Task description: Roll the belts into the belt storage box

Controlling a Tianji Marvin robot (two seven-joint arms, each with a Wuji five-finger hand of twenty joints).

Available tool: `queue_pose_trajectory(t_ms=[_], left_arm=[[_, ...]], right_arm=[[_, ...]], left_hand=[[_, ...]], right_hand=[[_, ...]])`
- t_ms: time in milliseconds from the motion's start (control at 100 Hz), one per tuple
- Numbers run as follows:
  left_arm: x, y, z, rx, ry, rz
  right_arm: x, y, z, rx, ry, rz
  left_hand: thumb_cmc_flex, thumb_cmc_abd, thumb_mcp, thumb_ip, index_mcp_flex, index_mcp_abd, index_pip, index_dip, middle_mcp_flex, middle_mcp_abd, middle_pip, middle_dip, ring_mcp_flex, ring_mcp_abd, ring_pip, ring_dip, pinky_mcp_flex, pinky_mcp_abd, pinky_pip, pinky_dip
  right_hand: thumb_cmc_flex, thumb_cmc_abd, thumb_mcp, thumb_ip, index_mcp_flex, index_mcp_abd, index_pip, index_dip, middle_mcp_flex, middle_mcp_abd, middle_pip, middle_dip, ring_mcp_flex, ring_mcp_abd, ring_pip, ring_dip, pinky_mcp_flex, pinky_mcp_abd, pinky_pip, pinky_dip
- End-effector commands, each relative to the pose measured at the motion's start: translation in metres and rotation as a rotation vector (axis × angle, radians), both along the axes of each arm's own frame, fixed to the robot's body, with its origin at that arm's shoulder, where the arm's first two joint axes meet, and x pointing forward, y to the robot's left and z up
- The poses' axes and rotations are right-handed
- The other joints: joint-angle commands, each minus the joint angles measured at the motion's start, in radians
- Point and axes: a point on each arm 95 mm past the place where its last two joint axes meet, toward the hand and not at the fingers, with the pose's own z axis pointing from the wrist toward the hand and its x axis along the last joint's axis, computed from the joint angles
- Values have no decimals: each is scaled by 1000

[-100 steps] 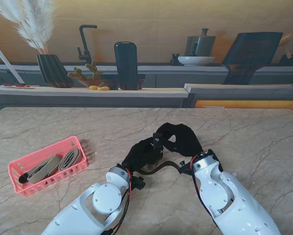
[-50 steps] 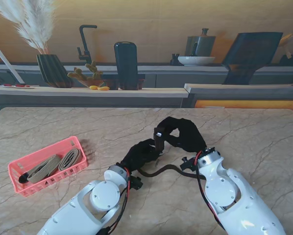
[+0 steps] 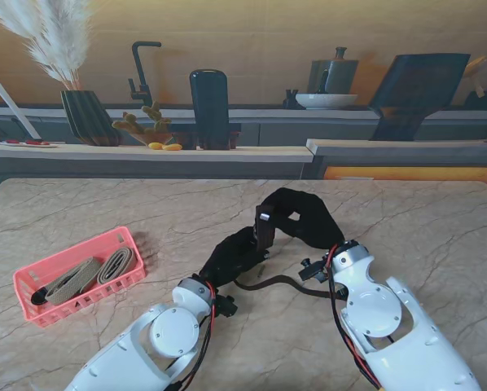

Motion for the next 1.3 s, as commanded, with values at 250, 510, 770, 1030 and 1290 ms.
queue_pose_trajectory(t_ms=[250, 510, 770, 1030, 1290], left_arm=[[-11, -11, 3, -3, -72, -30], [-10, -9, 6, -8, -100, 10], [-7, -7, 6, 8, -139, 34], [-5, -4, 8, 13, -170, 73], [-4, -1, 11, 9, -202, 113]], right_arm=[[3, 2, -2, 78, 115, -18], [5, 1, -8, 108, 211, -46], [8, 3, -19, 178, 348, -69], [8, 4, -30, 224, 460, -89], [13, 9, -44, 224, 543, -102]], left_hand=[[93, -20, 71, -10, 75, -73, 97, 41, 99, -59, 49, 6, 88, -58, 29, -18, 35, -13, 45, -45], [317, 18, -62, -26, 182, -167, 277, 20, 336, -94, -5, 212, 226, -52, 141, 24, 86, 20, 126, -18], [302, -14, -25, -32, 239, -173, 373, 6, 450, -93, 27, 263, 316, -43, 242, 74, 116, 37, 170, 3], [282, -28, -9, -39, 234, -157, 407, -13, 471, -100, 55, 242, 344, -48, 278, 81, 128, 32, 190, 13], [234, -37, -50, -41, 217, -147, 461, -31, 469, -101, 146, 214, 367, -50, 328, 83, 137, 25, 211, 23]], right_hand=[[65, 60, 75, 19, 49, -114, 103, 32, 23, 37, 52, 20, 17, -14, 63, 29, 12, -39, 50, 27], [73, 55, 96, 24, 55, -64, 102, 30, 18, 76, 106, 43, 22, 13, 121, 52, 20, -34, 75, 36], [75, 53, 113, 24, 57, -33, 101, 28, 11, 101, 151, 63, 25, 31, 166, 68, 23, -28, 102, 41], [76, 48, 123, 28, 60, -16, 98, 29, 6, 116, 170, 72, 22, 42, 187, 75, 16, -24, 116, 43], [77, 44, 129, 29, 62, -8, 96, 29, 4, 120, 175, 73, 19, 47, 193, 74, 11, -21, 125, 41]])
